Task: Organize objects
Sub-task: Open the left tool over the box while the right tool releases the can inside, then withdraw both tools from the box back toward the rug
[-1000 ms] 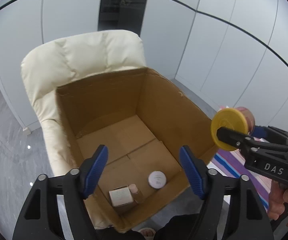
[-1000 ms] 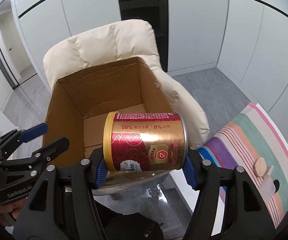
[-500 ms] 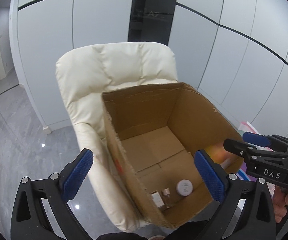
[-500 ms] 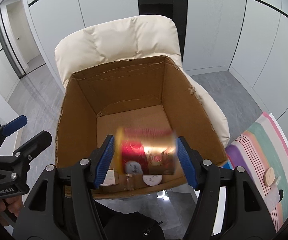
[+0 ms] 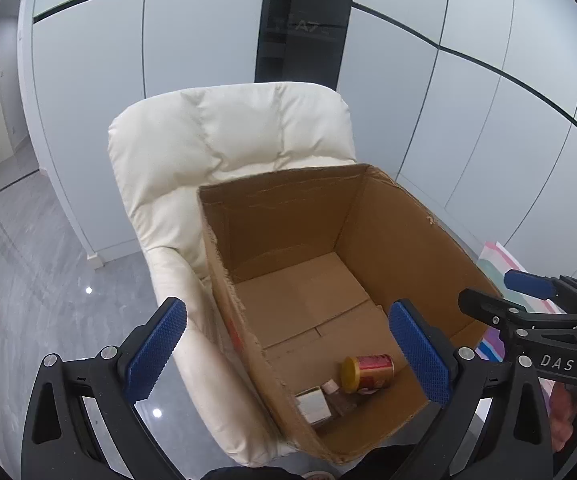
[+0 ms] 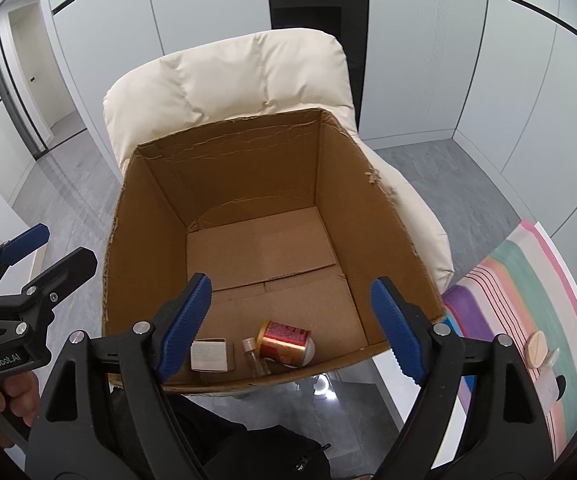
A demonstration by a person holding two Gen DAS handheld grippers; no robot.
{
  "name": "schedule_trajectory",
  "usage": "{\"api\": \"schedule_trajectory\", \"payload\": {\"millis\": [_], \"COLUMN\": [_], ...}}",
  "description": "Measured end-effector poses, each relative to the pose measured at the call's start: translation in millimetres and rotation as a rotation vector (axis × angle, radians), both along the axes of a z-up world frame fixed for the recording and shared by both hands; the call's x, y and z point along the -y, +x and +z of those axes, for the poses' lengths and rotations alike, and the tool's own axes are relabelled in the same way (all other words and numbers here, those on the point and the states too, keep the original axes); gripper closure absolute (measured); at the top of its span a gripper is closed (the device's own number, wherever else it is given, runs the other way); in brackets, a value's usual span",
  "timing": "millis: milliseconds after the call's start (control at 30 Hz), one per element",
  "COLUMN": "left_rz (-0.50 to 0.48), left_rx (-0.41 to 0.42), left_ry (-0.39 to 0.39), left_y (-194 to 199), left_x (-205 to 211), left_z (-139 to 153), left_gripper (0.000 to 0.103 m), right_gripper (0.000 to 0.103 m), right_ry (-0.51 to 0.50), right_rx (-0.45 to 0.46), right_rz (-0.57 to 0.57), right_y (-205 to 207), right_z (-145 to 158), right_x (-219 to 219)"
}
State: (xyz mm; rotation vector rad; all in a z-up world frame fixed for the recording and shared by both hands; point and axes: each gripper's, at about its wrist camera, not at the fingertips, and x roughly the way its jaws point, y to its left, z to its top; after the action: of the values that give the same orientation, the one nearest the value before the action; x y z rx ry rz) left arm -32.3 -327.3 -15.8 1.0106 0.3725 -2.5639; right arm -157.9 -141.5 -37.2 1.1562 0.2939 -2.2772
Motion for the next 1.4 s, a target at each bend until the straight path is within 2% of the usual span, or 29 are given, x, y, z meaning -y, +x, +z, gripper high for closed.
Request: {"api": "schedule_trajectory", "payload": {"millis": [67, 367, 467, 1400], "left_rz": [-0.008, -0.044, -0.056, -0.231], "left_rx": [0.003, 0.004, 0.007, 0.016], "left_ry": [-0.002, 0.006, 0.011, 0.015], "left_y": [-3.4, -19.5, -25.1, -64.8], "left_x": [-4.6, -22.8, -28.4, -108.1], "left_z": [-0.4, -1.5, -1.6, -2.0], "left_gripper": [0.001, 0.001, 0.001, 0.001], "right_gripper": [0.011, 0.01, 0.0, 0.0], "right_ry": [-0.003, -0.009, -0.011, -0.018], "right_rx": [0.005, 0.0, -0.003, -0.038], "right_rz": [-0.013, -0.068, -0.09, -0.261], "right_y": [-2.0, -8.4, -9.5, -13.4], "right_z": [-0.4, 0.7, 0.5, 4.5], "right_x": [-6.1, -35.3, -46.1, -139.4]}}
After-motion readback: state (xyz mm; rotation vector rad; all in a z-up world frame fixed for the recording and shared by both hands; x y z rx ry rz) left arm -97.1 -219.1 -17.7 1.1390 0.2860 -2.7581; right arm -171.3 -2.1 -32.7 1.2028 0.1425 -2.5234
